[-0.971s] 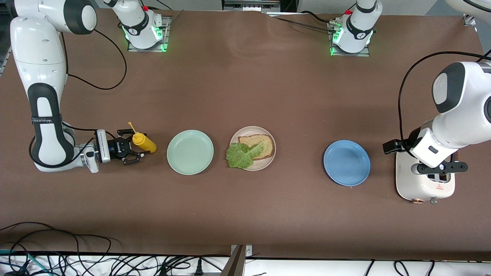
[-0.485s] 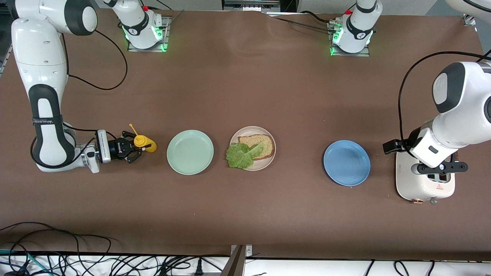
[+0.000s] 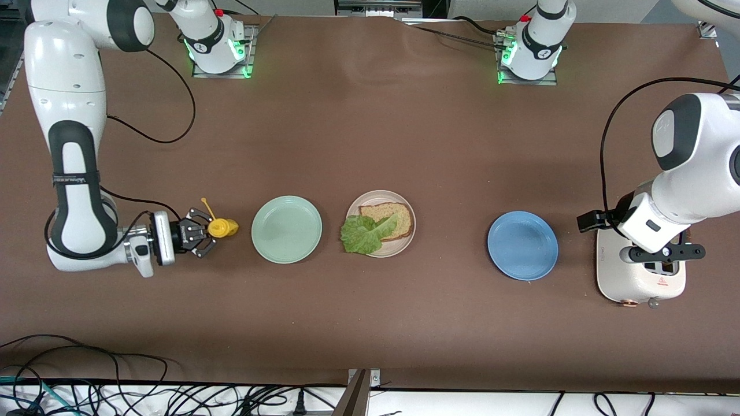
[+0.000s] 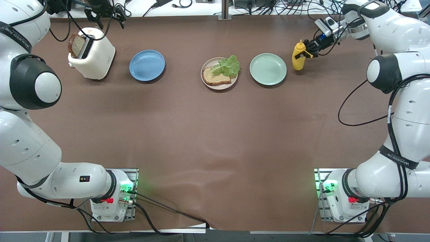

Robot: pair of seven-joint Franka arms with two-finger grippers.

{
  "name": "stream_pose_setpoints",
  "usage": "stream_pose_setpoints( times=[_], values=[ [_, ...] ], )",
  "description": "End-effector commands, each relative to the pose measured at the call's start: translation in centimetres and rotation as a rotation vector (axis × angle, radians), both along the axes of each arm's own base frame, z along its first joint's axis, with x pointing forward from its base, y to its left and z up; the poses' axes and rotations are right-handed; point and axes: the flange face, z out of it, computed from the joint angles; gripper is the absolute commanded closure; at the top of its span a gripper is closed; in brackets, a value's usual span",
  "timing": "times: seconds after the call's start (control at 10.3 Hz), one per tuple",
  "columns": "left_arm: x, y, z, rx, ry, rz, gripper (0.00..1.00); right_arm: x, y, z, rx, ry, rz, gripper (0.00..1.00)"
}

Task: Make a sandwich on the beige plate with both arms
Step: 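Lift the mustard bottle and carry it over the beige plate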

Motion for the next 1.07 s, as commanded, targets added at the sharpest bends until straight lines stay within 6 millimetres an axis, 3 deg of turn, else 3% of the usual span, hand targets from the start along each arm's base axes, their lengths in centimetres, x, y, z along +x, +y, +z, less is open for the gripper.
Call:
stream_pose_setpoints(
  times=[0.0,0.29,0.58,0.97],
  values=[
    [0.2,0.3,0.4,-0.013,0.005,-0.005,0.00,1.9,3.5,4.5,-0.174,0.052,-0.038,1.00],
    [0.2,0.3,0.4,-0.013,0.005,-0.004,0.00,2.5,12.0,6.9,-0.446,0.060,-0.053,1.00],
    [0.2,0.3,0.4,-0.013,0.005,-0.004,0.00,2.0,19.2,9.7,-0.643,0.097,-0.138,1.00],
    [0.2,0.3,0.4,-0.013,0.005,-0.004,0.00,-1.9,29.1,10.8,-0.933,0.044,-0.183,1.00]
  ],
)
